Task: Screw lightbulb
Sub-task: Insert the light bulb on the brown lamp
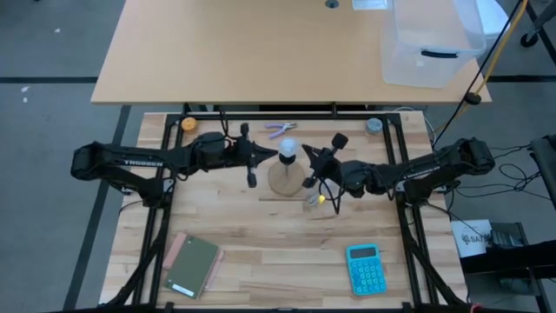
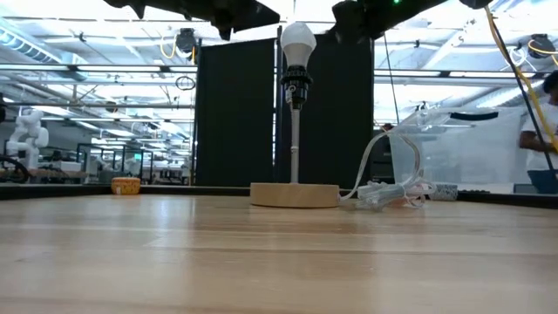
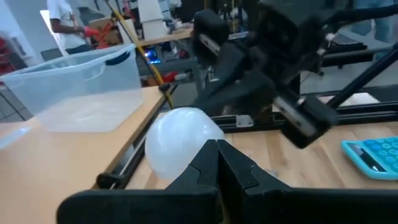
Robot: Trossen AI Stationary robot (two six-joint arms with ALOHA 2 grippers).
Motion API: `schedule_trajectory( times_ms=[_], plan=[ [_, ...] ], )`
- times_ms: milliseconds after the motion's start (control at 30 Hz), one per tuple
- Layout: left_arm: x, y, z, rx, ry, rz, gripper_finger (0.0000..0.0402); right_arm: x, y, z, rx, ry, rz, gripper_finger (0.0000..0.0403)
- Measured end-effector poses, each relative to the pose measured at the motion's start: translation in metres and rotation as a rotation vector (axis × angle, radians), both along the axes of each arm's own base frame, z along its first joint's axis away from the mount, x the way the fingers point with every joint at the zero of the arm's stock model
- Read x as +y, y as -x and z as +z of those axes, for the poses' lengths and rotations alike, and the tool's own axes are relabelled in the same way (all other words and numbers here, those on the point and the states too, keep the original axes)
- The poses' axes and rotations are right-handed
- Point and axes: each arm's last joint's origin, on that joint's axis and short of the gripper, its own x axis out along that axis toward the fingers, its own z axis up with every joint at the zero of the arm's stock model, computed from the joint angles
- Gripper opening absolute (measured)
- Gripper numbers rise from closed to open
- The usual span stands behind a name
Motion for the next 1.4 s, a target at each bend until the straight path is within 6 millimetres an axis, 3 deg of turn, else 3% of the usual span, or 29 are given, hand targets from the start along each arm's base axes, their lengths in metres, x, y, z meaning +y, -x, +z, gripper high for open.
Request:
schedule_trajectory(
  times_ms=[267,567,800,1067,1233,1400],
  plan=[
    [0.004,-0.009,-0.01,0.015,0.01,0.003,0.0,-0.016,-0.003,0.0,0.002,-0.005,0.062,0.0],
    [0.012,-0.009,-0.012,0.025,0.023,0.026,0.0,-0.017,-0.004,-0.001,0.02,0.002,0.107,0.0],
    [0.021,-0.007,-0.013,0.03,0.04,0.072,0.0,-0.013,-0.004,0.0,0.027,0.008,0.135,0.0],
    [0.032,-0.005,-0.016,0.046,0.085,0.111,0.0,0.002,-0.005,-0.001,0.03,0.007,0.284,0.0],
    [0.037,-0.003,-0.02,0.082,0.104,0.168,0.0,0.007,-0.005,-0.004,0.043,-0.017,0.283,0.0],
    [0.029,0.001,-0.011,0.054,0.084,0.149,0.0,0.01,-0.001,-0.009,0.084,-0.024,0.161,0.0]
  ],
)
